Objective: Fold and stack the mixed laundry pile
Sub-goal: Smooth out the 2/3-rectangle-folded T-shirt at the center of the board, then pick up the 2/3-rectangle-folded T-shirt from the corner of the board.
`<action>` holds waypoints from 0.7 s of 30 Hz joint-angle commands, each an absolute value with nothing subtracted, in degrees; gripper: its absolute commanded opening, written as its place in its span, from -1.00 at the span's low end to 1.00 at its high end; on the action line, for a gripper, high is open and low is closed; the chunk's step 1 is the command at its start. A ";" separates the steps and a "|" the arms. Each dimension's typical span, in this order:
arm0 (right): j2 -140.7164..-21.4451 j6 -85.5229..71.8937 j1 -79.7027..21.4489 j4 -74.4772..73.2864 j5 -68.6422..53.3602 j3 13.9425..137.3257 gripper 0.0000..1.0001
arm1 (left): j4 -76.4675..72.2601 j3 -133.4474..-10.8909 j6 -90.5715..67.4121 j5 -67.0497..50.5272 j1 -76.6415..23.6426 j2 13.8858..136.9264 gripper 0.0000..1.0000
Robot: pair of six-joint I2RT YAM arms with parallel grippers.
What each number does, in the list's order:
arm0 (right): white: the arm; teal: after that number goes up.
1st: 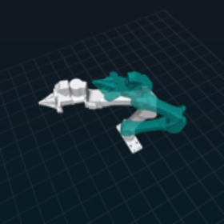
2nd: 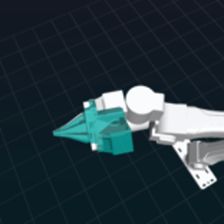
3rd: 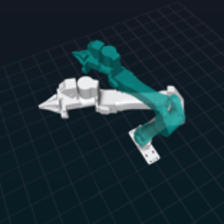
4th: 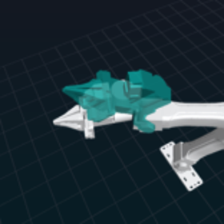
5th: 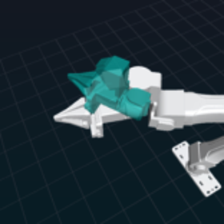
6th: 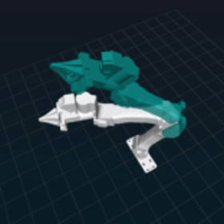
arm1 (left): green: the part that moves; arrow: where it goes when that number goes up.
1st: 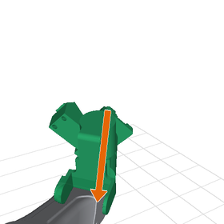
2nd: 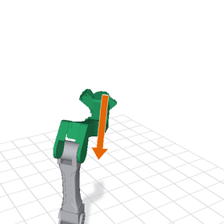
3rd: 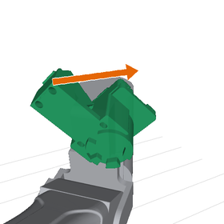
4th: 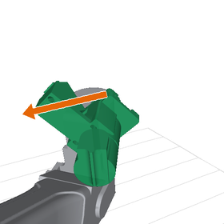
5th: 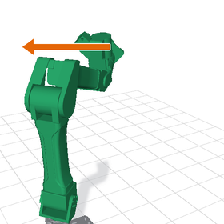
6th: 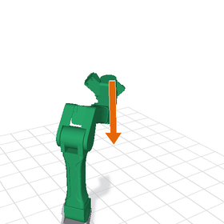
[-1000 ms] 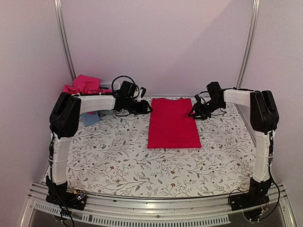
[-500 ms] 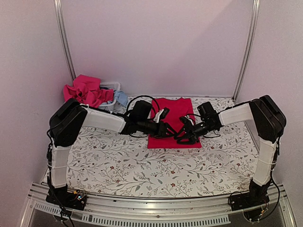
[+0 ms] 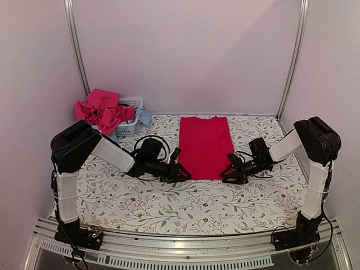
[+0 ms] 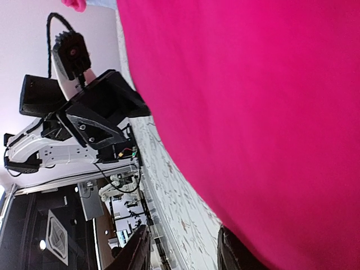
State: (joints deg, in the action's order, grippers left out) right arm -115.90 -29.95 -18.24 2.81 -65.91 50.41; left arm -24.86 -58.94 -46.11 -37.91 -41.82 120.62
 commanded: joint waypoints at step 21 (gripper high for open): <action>-104.71 -16.26 -12.30 -28.63 -35.94 54.46 -0.25 | 3.20 -61.39 -37.08 -22.37 -41.28 113.99 -0.37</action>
State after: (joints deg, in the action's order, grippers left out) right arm -101.08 -19.25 -11.33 -25.71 -39.38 52.93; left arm -3.70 -58.17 -40.49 -24.43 -39.18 110.72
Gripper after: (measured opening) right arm 0.388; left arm 0.316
